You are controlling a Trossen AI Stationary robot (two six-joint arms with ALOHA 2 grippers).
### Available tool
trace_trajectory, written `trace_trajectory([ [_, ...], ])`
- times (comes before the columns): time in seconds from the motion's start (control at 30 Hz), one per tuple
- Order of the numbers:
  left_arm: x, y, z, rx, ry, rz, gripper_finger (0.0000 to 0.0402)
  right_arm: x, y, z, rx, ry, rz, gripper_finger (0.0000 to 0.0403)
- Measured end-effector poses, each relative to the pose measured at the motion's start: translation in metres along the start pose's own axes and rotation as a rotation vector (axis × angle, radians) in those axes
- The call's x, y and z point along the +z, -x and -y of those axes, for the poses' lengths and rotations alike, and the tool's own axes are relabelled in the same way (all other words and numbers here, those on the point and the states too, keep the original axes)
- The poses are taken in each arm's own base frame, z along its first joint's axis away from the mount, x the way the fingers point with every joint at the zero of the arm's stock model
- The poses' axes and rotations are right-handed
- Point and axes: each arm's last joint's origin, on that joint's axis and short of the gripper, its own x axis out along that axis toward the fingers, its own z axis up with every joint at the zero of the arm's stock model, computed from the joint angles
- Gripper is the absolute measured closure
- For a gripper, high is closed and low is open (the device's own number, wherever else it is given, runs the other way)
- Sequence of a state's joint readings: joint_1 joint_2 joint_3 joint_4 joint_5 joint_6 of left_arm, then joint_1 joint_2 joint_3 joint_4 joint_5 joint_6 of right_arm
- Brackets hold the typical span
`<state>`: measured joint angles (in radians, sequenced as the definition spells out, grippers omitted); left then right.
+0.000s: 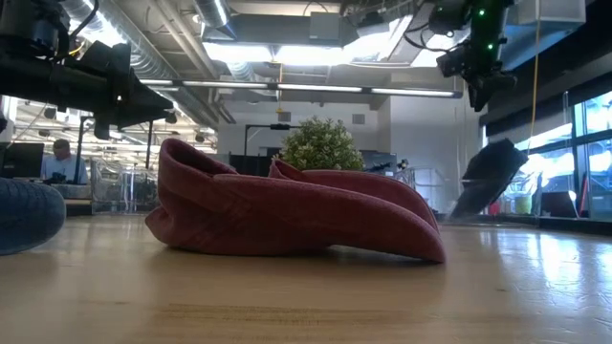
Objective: Pick & Place hat
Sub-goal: Put the red cap into the left transparent bin
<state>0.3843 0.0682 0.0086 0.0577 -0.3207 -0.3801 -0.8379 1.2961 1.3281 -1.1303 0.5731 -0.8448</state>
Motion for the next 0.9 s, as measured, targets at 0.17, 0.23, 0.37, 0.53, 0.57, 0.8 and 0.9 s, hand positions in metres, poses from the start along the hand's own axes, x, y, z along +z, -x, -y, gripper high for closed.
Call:
trace_trajectory([
  [0.17,0.000,0.000,0.000,0.000,0.000,0.000,0.0281,0.001,-0.006,-0.005,0.019,-0.063,-0.004,0.0287],
  [0.23,0.000,0.000,0.000,0.000,0.000,0.000,0.0281,0.002,-0.005,-0.007,0.047,-0.097,0.014,0.0287],
  [0.37,0.000,0.000,0.000,-0.001,0.026,0.004,0.0281,0.010,0.004,-0.016,0.110,-0.154,0.089,0.0287],
  [0.53,0.006,0.000,0.002,-0.028,0.135,0.061,0.0281,0.036,0.036,-0.035,0.452,-0.251,0.424,0.0287],
  [0.57,0.007,0.000,0.003,-0.035,0.139,0.071,0.0281,0.043,0.043,-0.040,0.552,-0.256,0.511,0.0287],
  [0.8,0.008,0.001,0.007,-0.149,0.126,0.044,0.0281,0.085,0.071,-0.091,0.802,-0.163,0.854,0.0287],
  [0.9,0.007,0.001,0.008,-0.209,0.128,0.016,0.0281,0.095,0.068,-0.118,0.849,-0.200,0.874,0.0287],
])
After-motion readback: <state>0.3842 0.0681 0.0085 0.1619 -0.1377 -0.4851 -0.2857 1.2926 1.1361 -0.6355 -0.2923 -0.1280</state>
